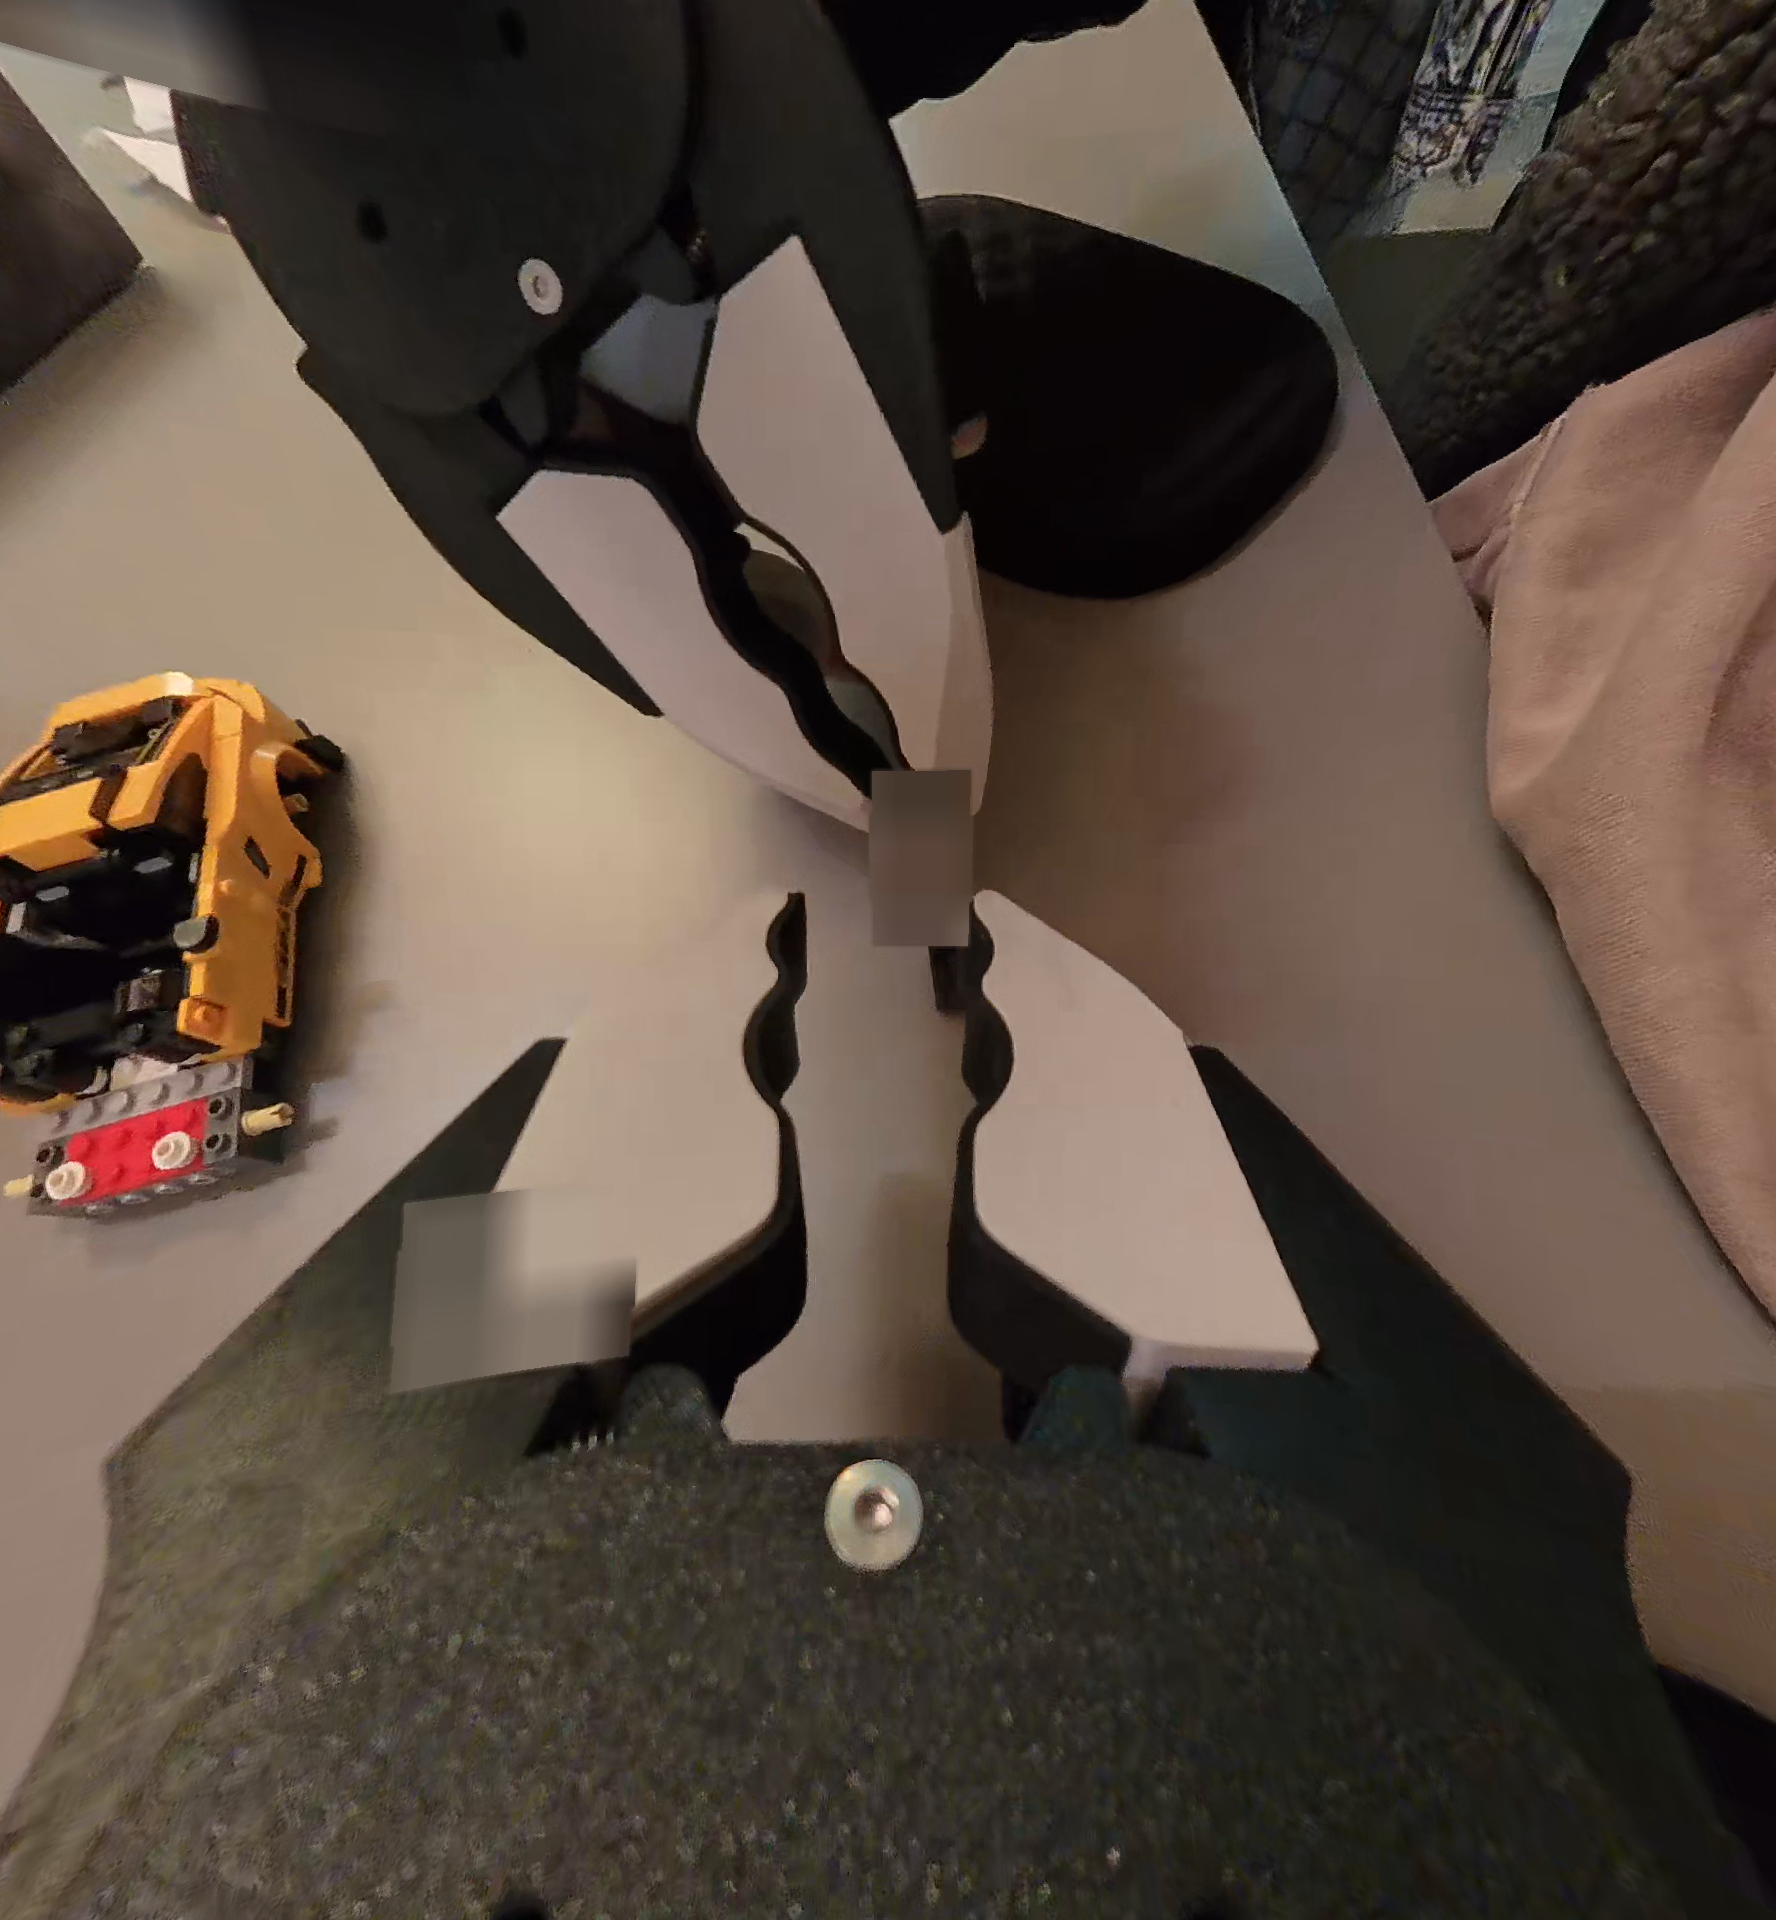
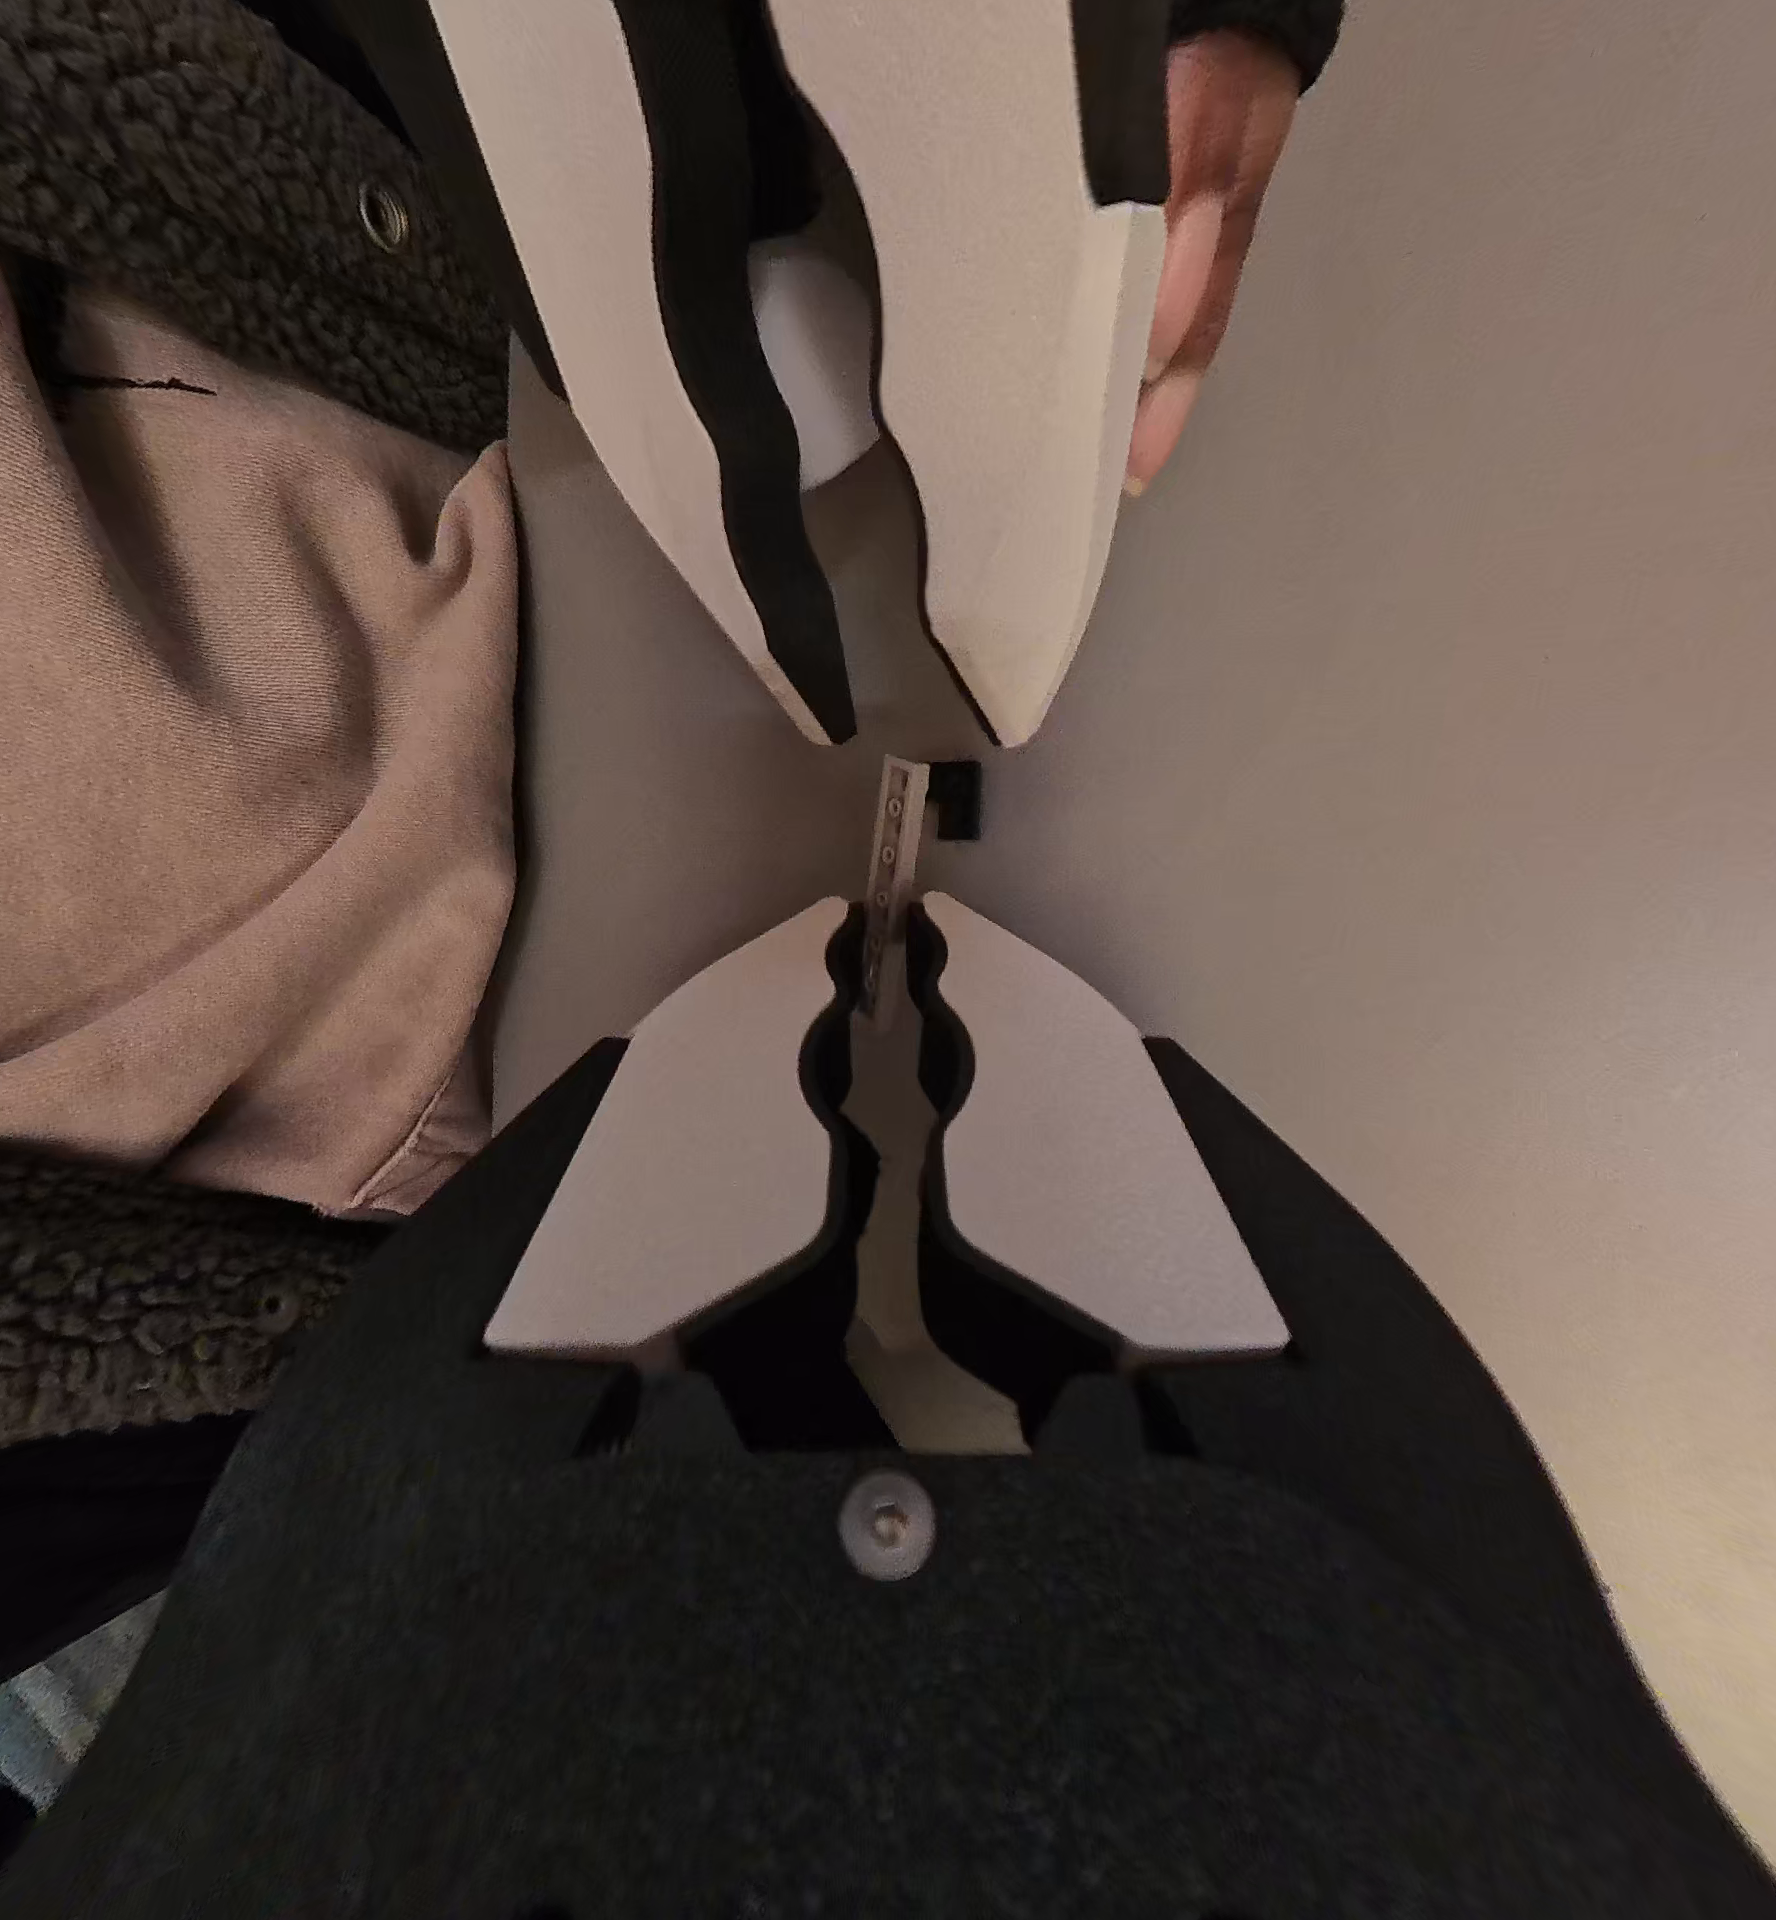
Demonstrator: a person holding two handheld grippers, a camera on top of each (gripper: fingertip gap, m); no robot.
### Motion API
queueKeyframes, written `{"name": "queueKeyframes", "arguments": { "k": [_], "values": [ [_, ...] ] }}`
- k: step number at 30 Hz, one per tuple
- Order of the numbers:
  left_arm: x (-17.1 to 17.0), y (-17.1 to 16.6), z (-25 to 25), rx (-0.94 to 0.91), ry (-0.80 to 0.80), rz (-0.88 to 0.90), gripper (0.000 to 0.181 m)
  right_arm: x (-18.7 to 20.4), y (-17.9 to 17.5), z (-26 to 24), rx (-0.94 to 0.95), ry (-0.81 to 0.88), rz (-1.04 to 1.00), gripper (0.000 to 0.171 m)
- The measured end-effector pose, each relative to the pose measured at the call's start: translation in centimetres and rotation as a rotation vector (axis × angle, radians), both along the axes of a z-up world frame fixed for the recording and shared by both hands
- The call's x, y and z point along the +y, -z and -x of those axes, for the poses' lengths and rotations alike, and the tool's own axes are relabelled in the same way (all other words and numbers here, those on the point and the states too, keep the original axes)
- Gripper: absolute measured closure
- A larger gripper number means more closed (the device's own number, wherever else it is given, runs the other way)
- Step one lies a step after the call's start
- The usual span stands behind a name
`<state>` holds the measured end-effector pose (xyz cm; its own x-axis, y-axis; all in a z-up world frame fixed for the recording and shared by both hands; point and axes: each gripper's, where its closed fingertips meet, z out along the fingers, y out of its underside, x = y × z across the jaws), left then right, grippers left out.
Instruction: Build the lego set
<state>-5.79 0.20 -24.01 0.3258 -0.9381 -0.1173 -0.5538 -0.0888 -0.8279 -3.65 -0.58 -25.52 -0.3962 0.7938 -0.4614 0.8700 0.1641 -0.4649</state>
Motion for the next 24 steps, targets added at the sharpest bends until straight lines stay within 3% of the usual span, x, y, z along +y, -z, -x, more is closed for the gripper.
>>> {"name": "queueKeyframes", "arguments": {
  "k": [6,11,24],
  "values": [
    [-0.4,0.2,-0.2,0.001,0.037,-0.031,0.158,-0.1,-0.1,0.2,-0.011,-0.029,0.036,0.164],
    [-0.5,0.8,-0.4,0.047,0.032,-0.042,0.173,-0.3,0.0,0.7,-0.012,-0.042,0.075,0.164],
    [0.1,1.9,0.3,-0.048,-0.103,0.307,0.173,0.9,0.4,1.5,0.111,0.066,-0.052,0.160]
  ]
}}
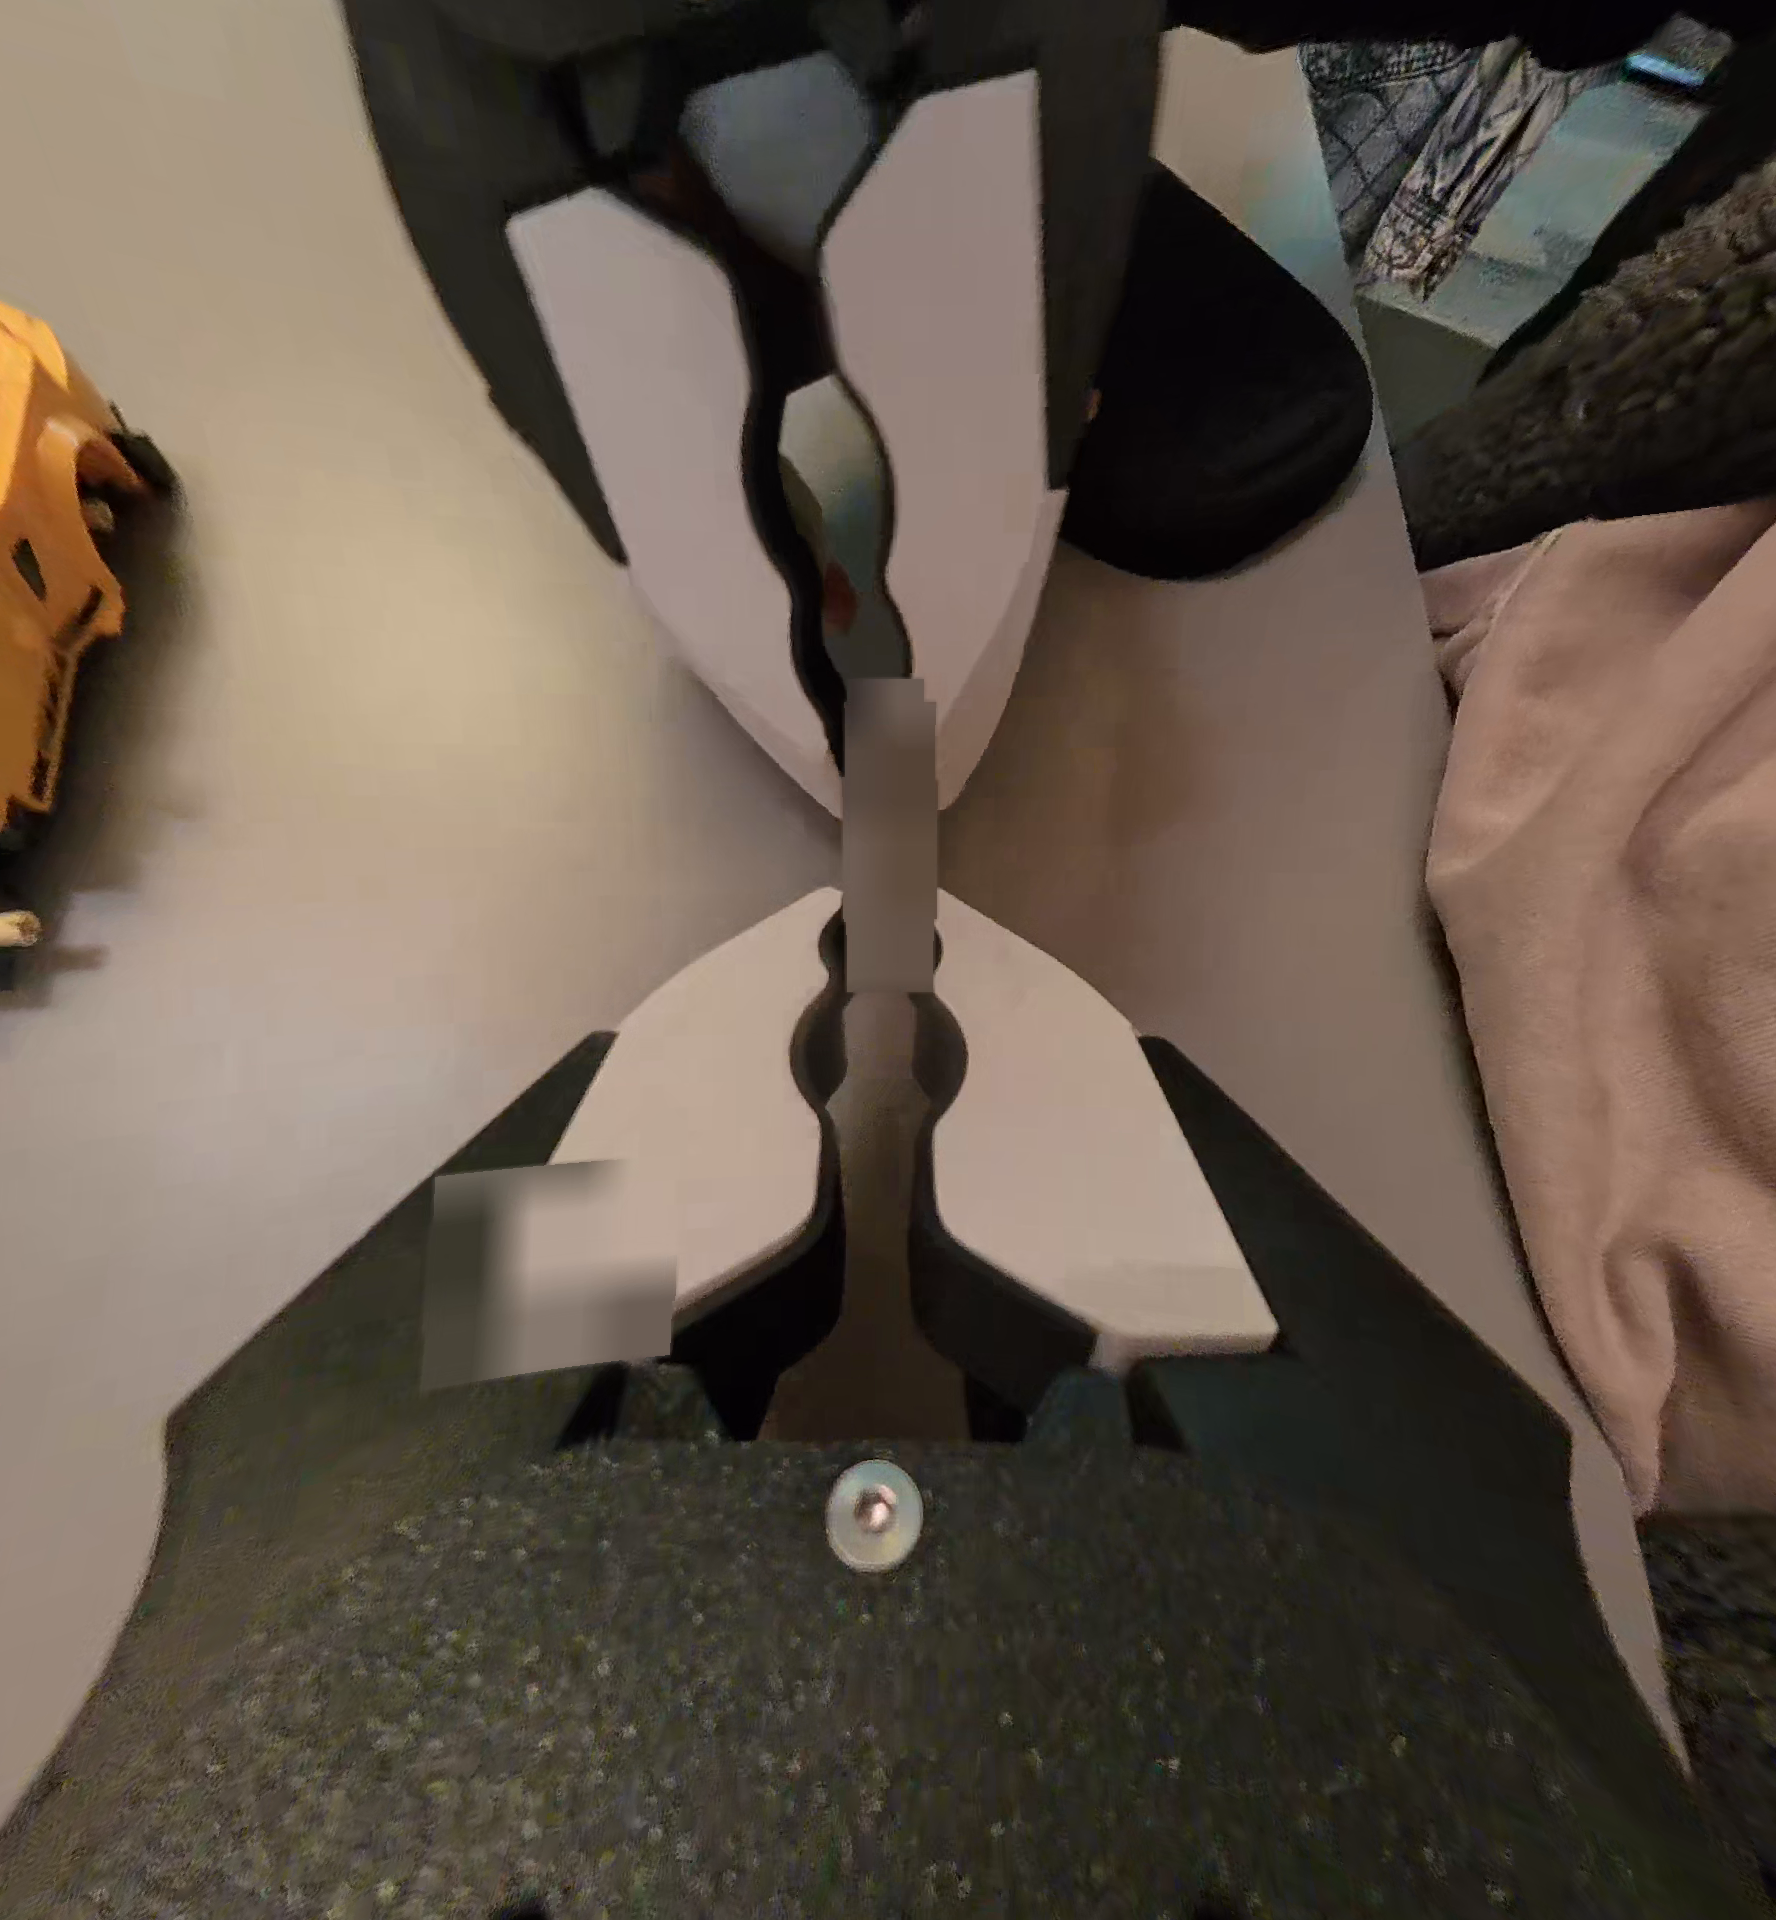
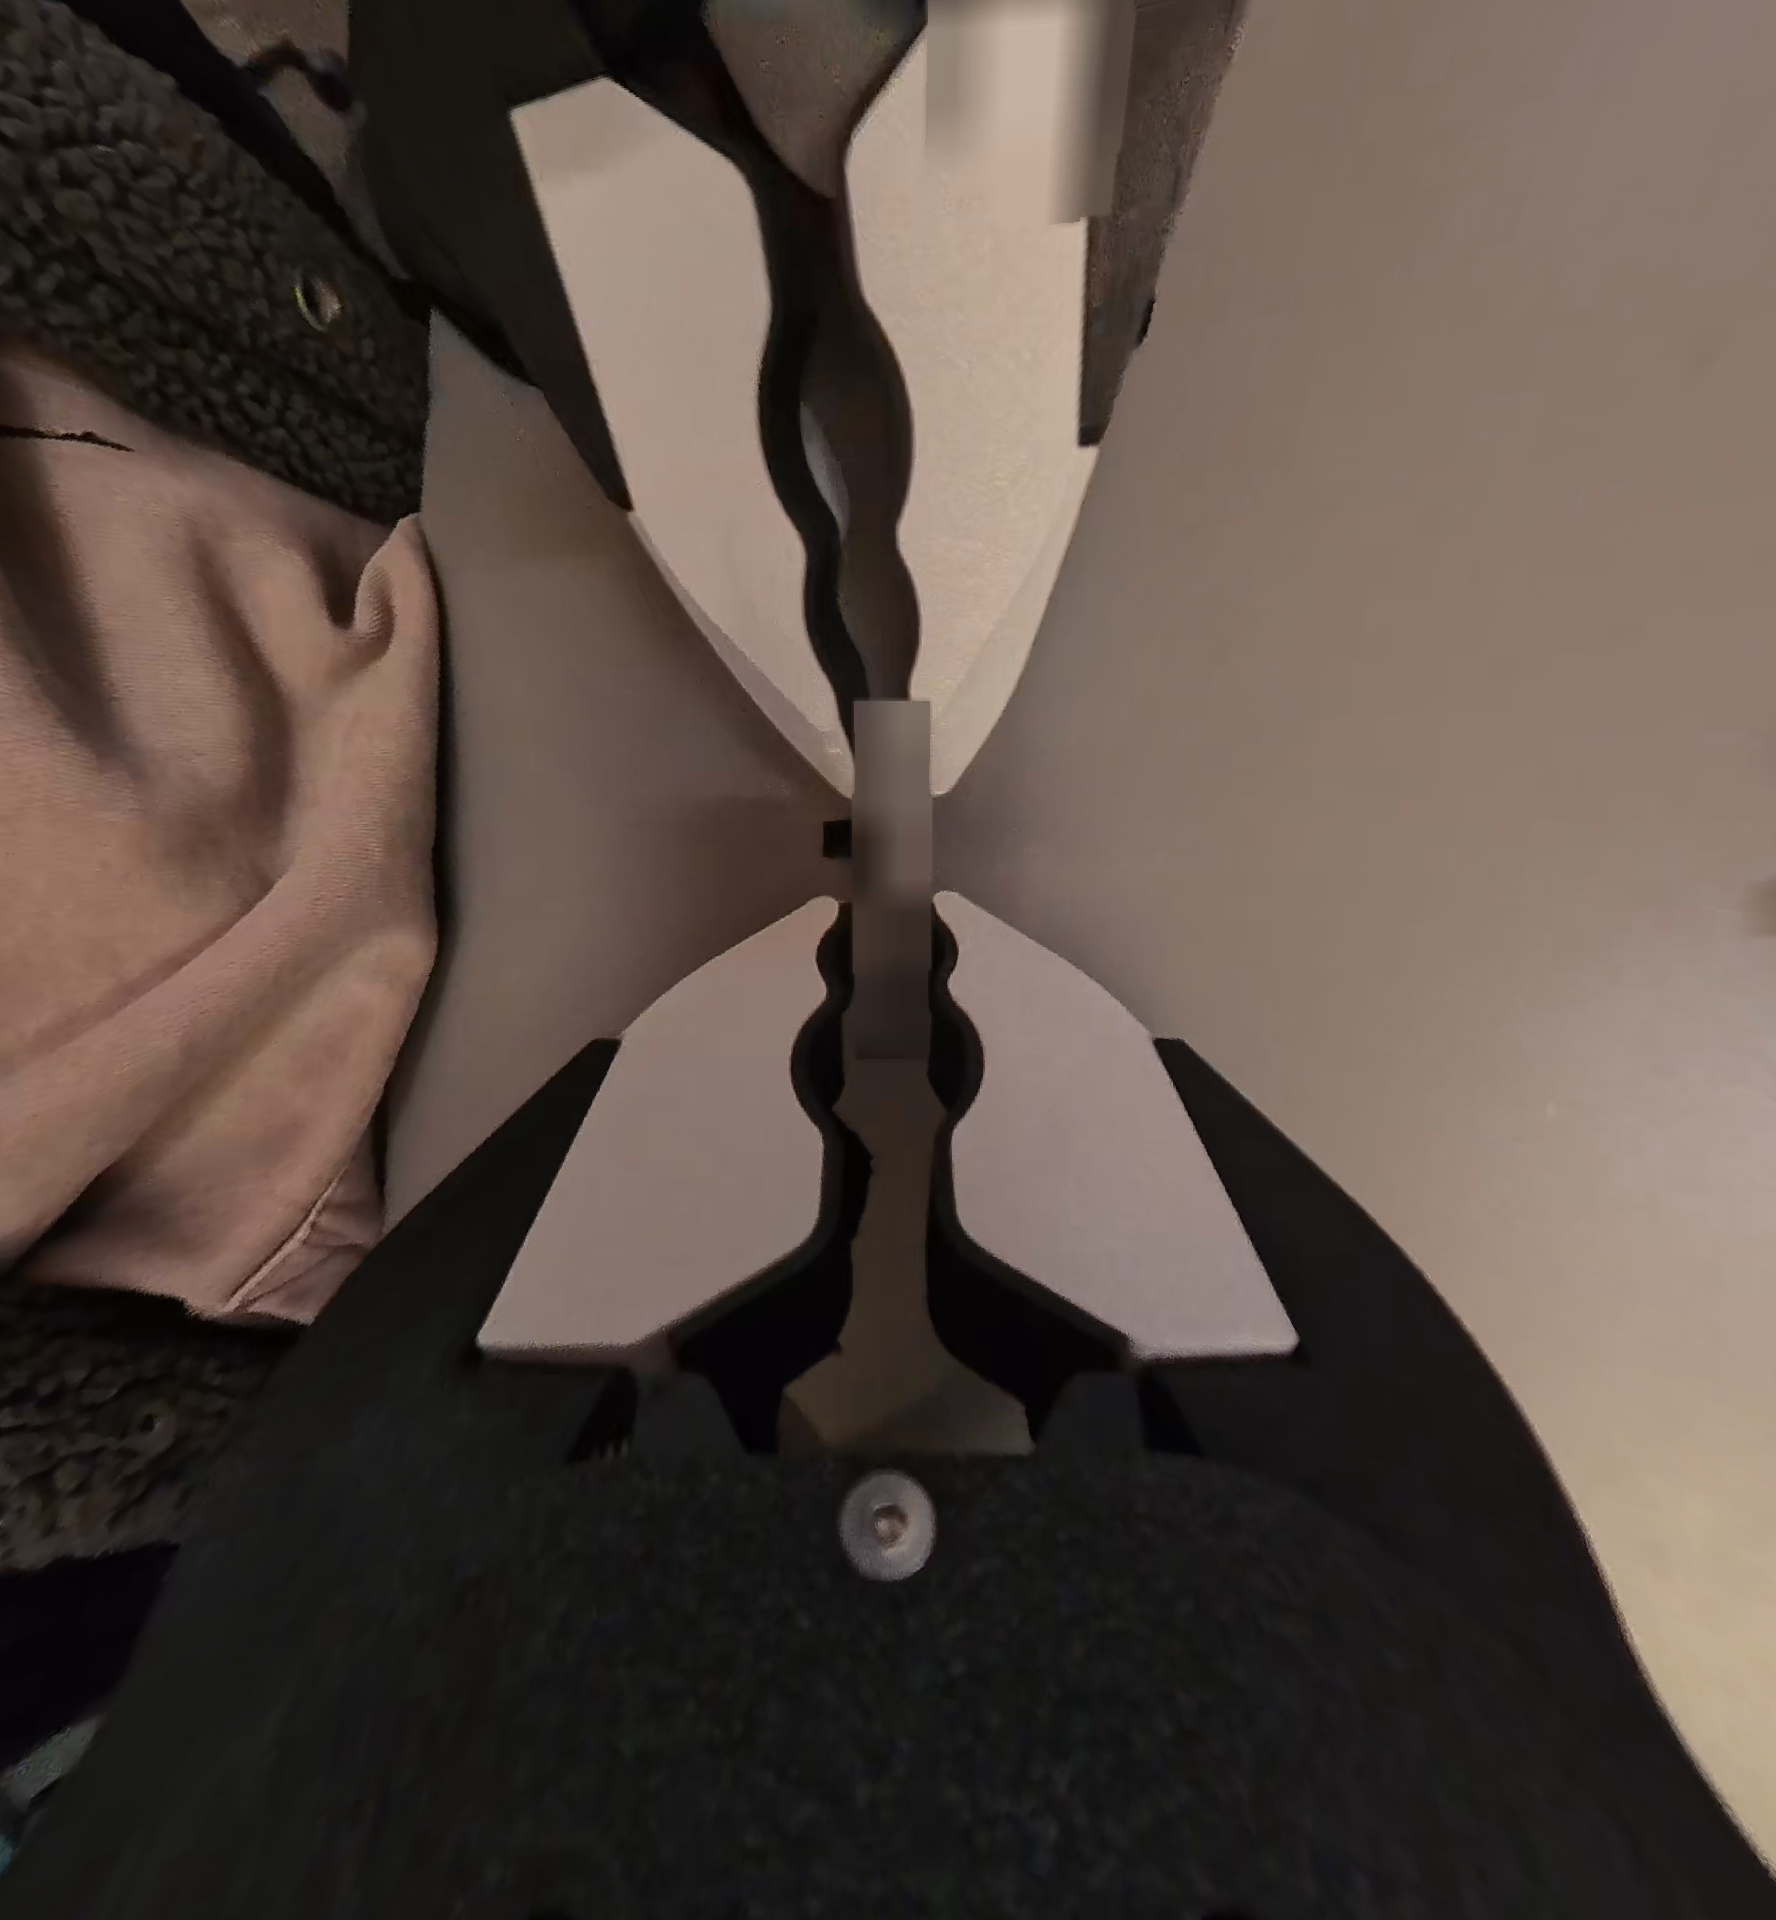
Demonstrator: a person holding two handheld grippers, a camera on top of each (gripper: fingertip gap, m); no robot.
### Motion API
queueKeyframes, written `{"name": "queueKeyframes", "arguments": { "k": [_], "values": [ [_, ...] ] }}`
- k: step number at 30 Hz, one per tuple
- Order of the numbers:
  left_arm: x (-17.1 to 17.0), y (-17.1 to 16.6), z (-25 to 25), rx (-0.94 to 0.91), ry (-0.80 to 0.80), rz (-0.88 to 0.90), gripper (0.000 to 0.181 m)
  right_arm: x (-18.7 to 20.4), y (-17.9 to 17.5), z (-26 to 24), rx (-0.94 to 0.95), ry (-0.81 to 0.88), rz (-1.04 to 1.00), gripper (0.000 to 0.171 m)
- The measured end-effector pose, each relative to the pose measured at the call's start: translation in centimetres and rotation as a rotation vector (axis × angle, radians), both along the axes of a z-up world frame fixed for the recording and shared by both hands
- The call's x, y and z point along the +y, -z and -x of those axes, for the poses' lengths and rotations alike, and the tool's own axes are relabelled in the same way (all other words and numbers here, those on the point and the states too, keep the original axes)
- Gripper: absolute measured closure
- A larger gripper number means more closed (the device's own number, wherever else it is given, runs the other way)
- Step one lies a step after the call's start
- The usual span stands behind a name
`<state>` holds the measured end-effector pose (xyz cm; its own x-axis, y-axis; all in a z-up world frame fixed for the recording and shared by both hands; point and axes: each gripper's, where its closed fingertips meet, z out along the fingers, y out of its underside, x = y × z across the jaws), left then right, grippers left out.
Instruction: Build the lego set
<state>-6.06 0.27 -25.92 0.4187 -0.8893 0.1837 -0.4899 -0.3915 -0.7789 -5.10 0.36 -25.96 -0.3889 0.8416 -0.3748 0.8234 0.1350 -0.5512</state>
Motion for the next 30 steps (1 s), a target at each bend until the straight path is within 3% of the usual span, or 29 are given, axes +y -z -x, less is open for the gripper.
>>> {"name": "queueKeyframes", "arguments": {
  "k": [11,30],
  "values": [
    [0.1,1.5,1.2,0.125,-0.004,-0.023,0.173,-1.0,0.7,-0.8,0.074,-0.001,-0.363,0.159],
    [-1.2,1.6,2.4,0.170,0.068,-0.054,0.166,-1.9,2.0,0.6,0.001,-0.077,-0.350,0.163]
  ]
}}
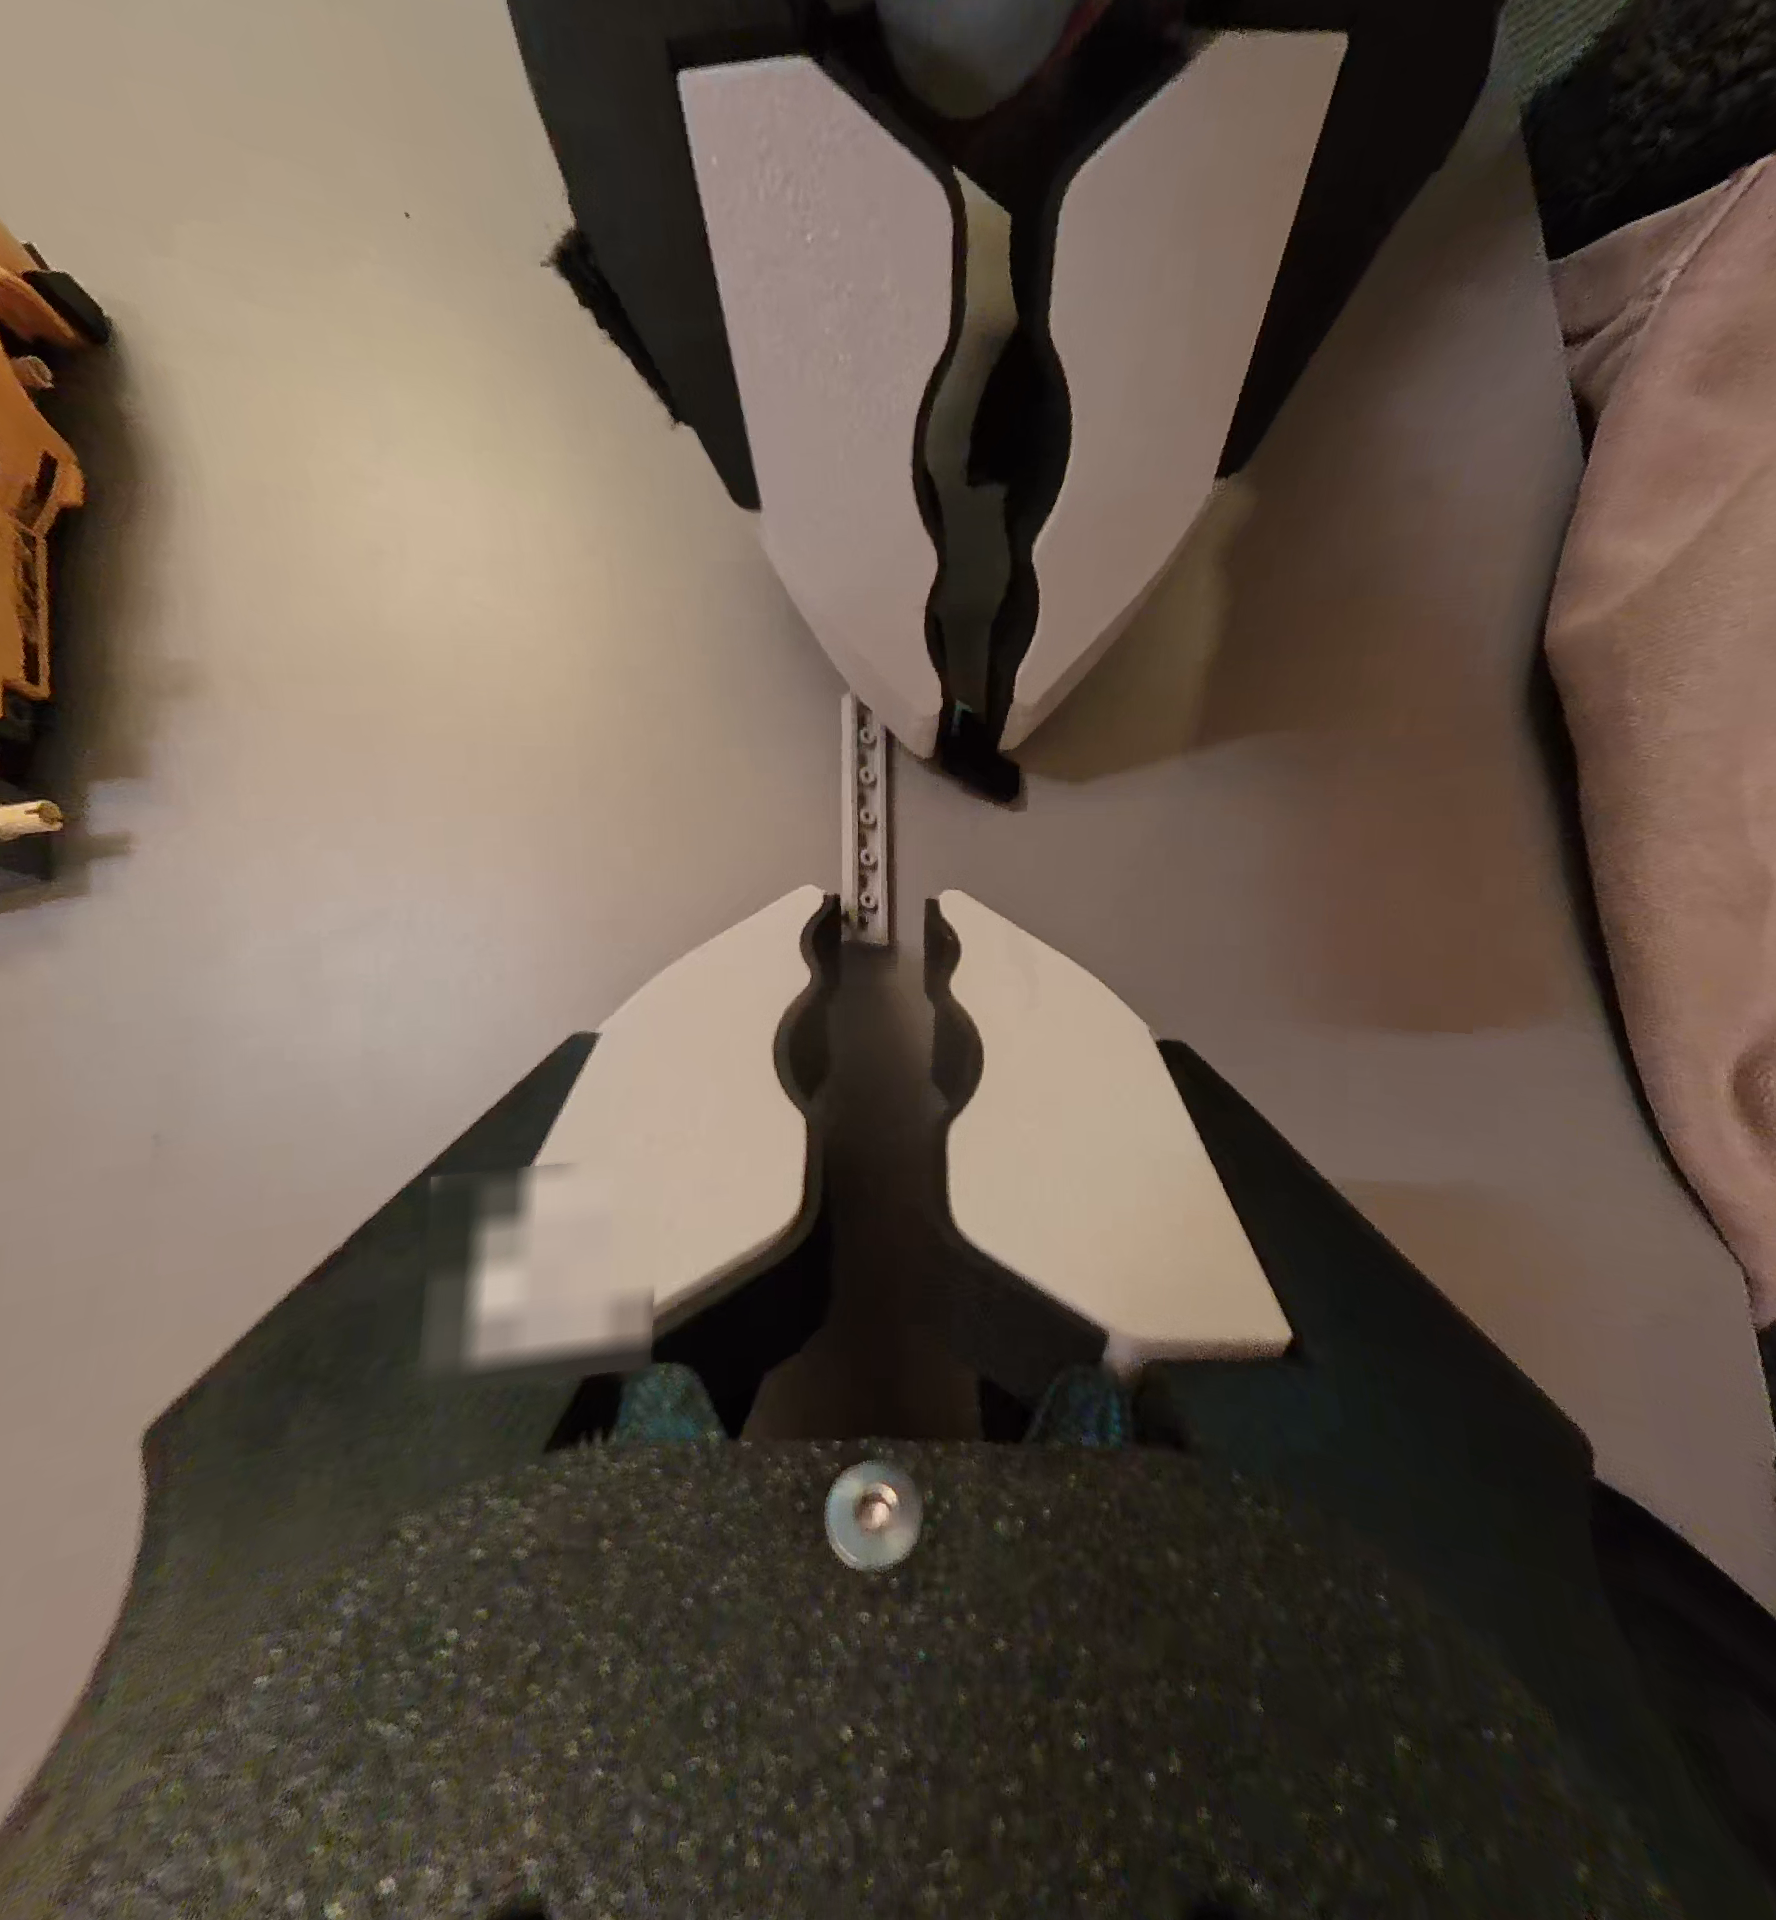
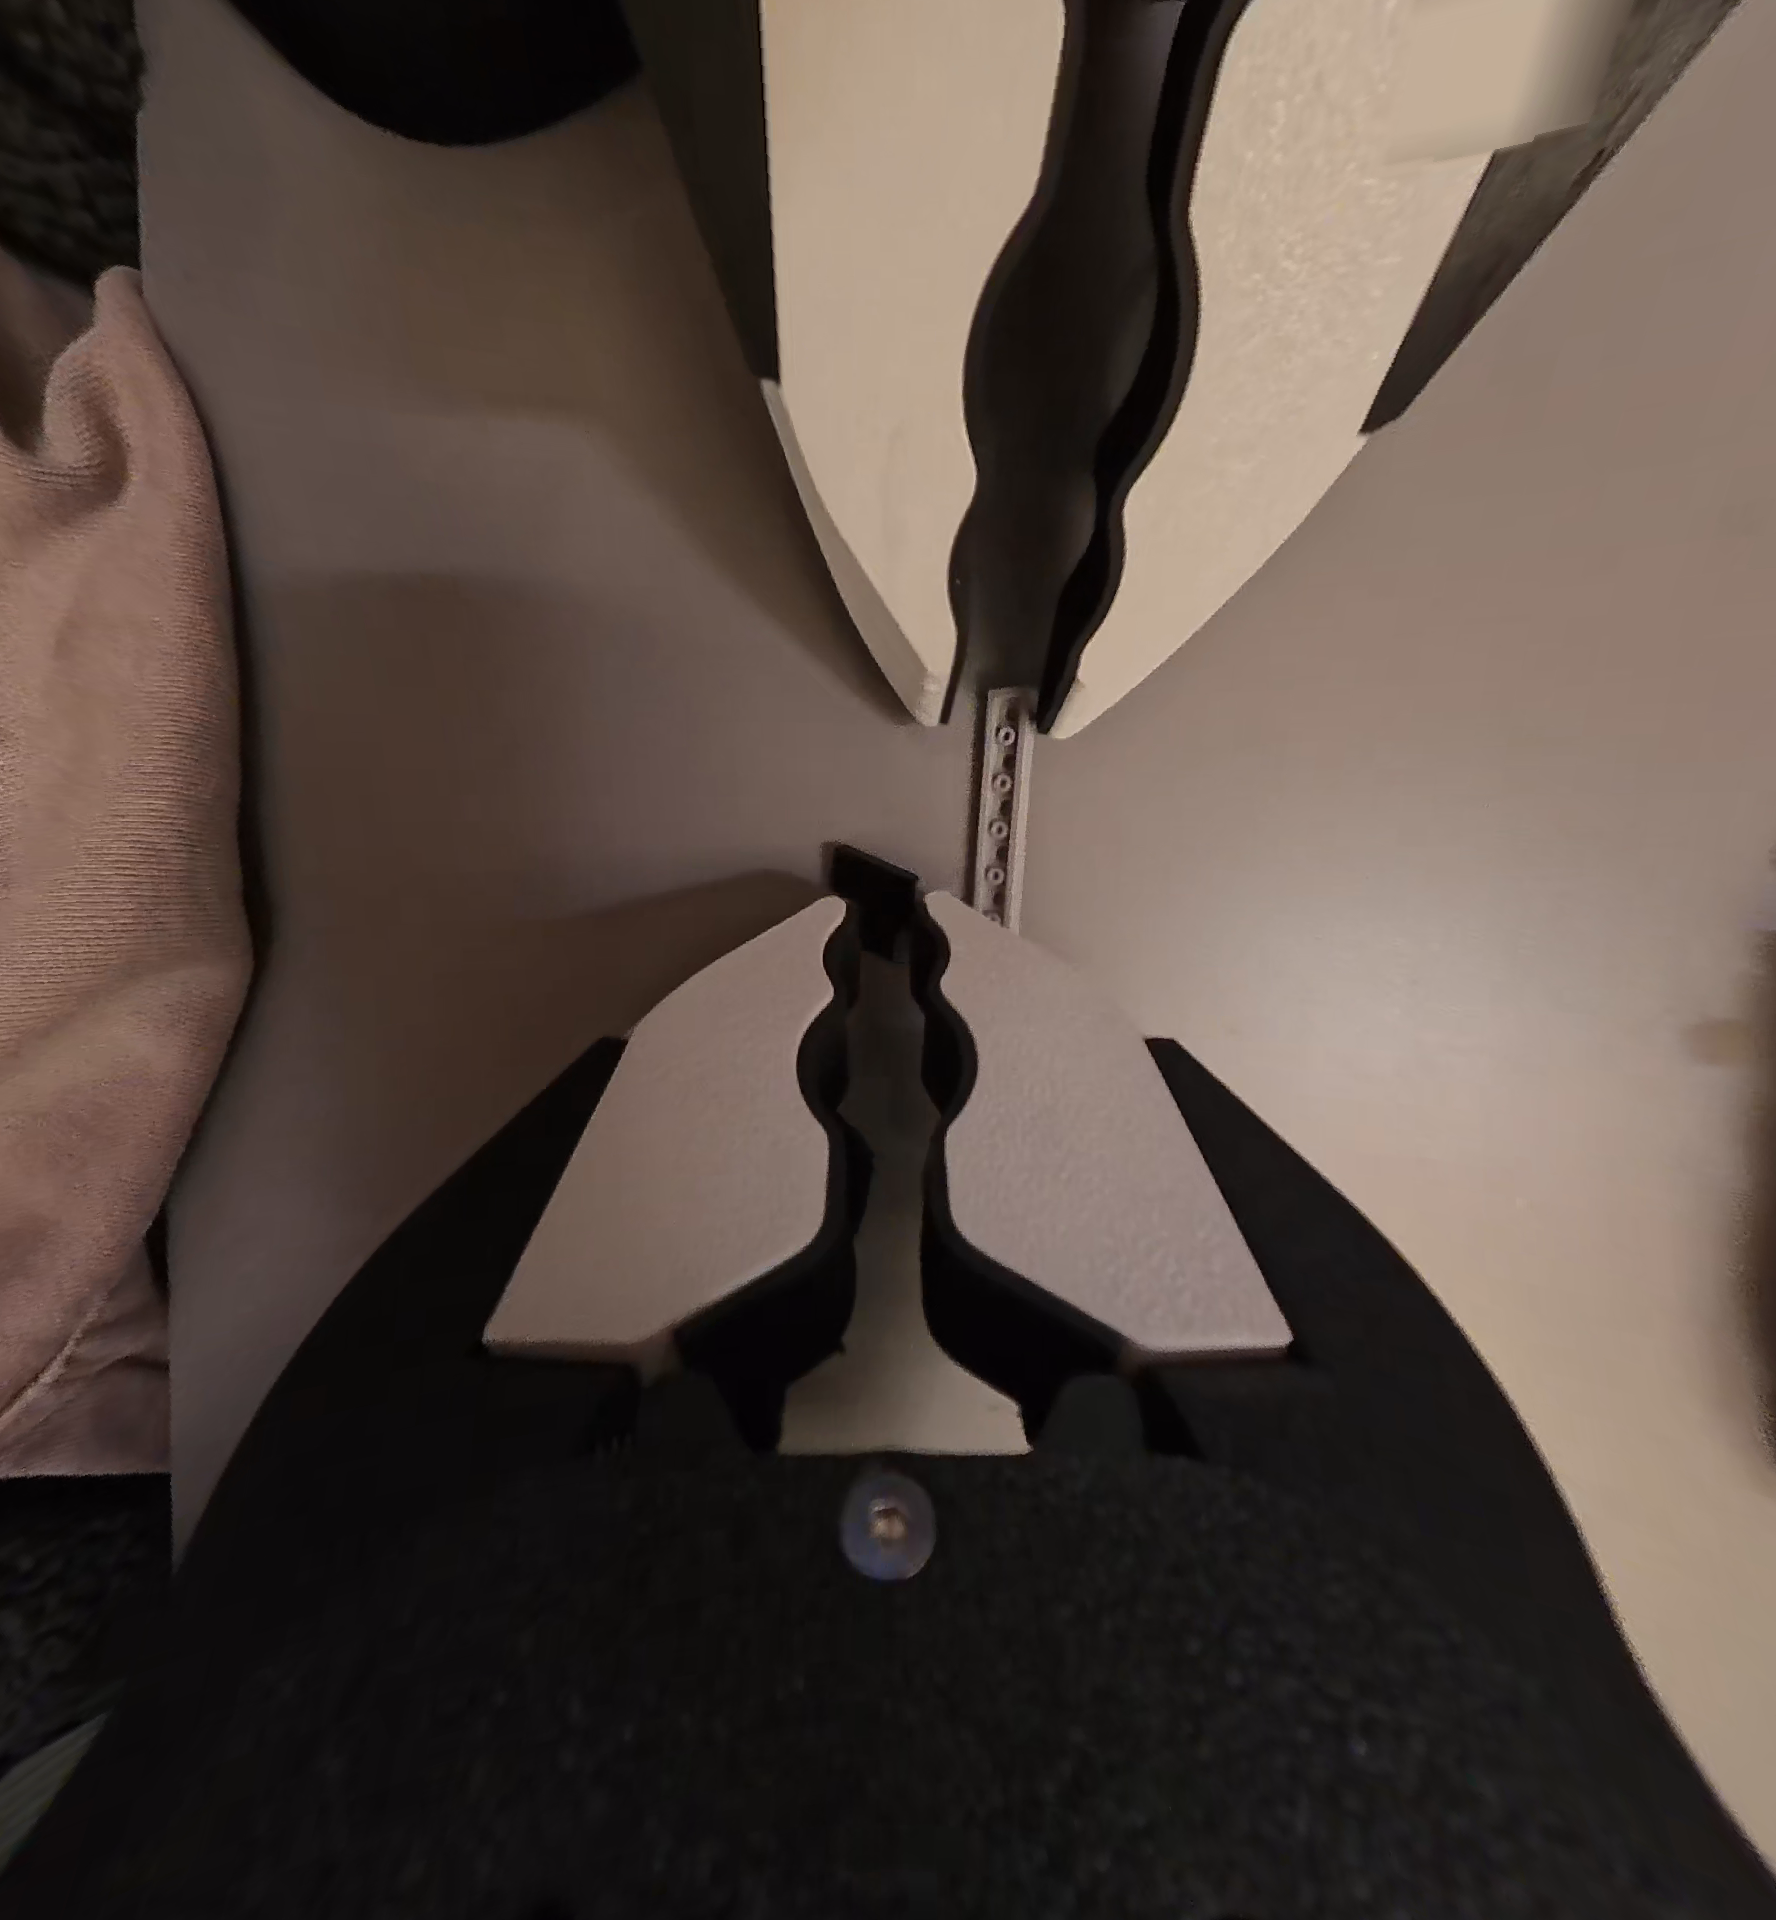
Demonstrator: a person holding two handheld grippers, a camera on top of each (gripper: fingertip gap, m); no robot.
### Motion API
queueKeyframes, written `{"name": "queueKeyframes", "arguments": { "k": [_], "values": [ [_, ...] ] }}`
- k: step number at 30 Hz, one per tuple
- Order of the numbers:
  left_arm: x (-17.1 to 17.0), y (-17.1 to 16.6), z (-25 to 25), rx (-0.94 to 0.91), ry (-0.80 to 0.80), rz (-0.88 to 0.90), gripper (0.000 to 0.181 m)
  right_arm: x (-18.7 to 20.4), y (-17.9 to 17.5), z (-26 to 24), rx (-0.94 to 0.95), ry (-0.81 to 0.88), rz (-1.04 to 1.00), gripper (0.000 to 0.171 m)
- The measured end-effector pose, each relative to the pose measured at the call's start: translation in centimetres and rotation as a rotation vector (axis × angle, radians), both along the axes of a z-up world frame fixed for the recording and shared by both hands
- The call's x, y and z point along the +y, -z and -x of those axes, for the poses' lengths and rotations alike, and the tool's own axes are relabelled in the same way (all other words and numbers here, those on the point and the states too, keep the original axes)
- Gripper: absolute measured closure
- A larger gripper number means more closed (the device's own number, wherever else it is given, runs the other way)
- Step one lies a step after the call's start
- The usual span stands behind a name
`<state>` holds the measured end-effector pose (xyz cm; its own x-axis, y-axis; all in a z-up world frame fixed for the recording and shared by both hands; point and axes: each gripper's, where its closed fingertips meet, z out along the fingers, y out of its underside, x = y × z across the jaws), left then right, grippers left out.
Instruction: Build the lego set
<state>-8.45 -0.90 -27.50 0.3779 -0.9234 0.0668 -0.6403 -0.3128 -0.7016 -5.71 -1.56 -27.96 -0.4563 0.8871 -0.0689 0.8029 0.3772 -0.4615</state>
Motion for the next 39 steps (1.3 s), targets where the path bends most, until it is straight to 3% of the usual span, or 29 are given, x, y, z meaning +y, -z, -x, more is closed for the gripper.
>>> {"name": "queueKeyframes", "arguments": {
  "k": [20,39],
  "values": [
    [1.1,-0.6,-0.9,-0.035,0.003,-0.114,0.155,-0.5,0.1,-2.0,-0.054,-0.036,0.064,0.163],
    [0.0,0.4,0.3,0.065,0.056,-0.063,0.171,1.1,-1.8,-1.8,-0.012,-0.006,0.070,0.163]
  ]
}}
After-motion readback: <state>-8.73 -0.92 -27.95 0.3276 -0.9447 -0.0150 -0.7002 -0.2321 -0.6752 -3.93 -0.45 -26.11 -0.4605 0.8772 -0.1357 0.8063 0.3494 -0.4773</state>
